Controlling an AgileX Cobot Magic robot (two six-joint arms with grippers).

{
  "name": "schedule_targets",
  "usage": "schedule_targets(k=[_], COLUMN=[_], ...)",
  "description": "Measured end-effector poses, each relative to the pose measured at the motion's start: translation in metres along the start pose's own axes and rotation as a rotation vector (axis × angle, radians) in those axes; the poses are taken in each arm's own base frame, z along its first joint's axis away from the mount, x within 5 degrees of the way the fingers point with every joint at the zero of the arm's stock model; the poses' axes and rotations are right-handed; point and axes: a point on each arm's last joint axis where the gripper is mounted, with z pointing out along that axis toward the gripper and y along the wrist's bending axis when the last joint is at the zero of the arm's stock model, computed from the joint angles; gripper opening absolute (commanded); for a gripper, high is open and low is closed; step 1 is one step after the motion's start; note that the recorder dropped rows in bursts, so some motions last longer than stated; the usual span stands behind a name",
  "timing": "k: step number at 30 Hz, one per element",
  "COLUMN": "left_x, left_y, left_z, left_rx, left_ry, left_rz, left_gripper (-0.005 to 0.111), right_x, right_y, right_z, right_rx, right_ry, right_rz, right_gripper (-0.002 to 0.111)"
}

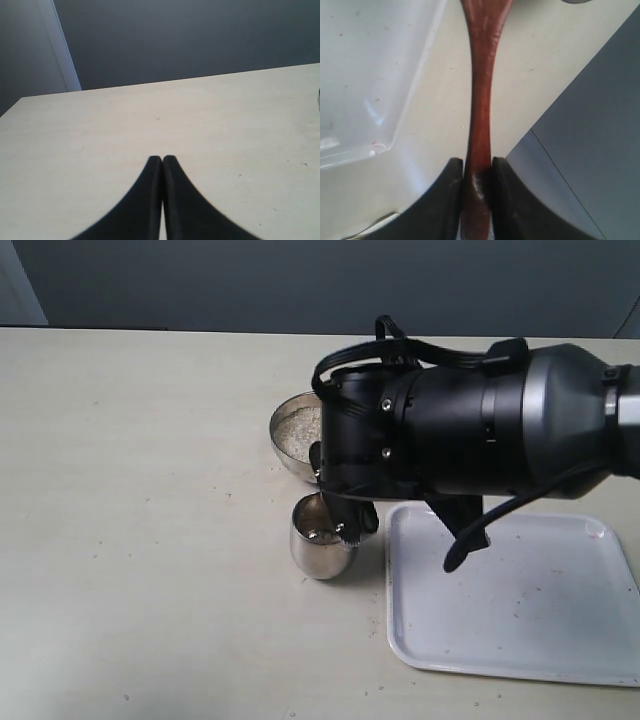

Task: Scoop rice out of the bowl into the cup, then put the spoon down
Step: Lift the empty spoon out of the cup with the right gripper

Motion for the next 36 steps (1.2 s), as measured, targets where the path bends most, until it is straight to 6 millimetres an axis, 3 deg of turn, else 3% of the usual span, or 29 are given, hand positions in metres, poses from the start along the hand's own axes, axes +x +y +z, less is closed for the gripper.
schedule_targets(k=[22, 29, 36], left_x=[0.000, 0.000, 0.000], left_y=[0.000, 0.000, 0.000], left_z=[0.000, 0.000, 0.000], left_rx=[0.000, 0.000, 0.000], left_ry=[0.000, 0.000, 0.000], left_rz=[0.000, 0.000, 0.000], left_gripper=[0.001, 0.001, 0.001], right_x=[-0.010, -0.011, -0.009], right_y=[-0.001, 0.011, 0.009], right_z=[-0.010, 0.002, 0.005], right_rx=[0.109, 0.148, 0.233], right_ry=[0.013, 0.072, 0.107], right_rz=[-0.069, -0.128, -0.129], right_gripper=[-0.001, -0.001, -0.001])
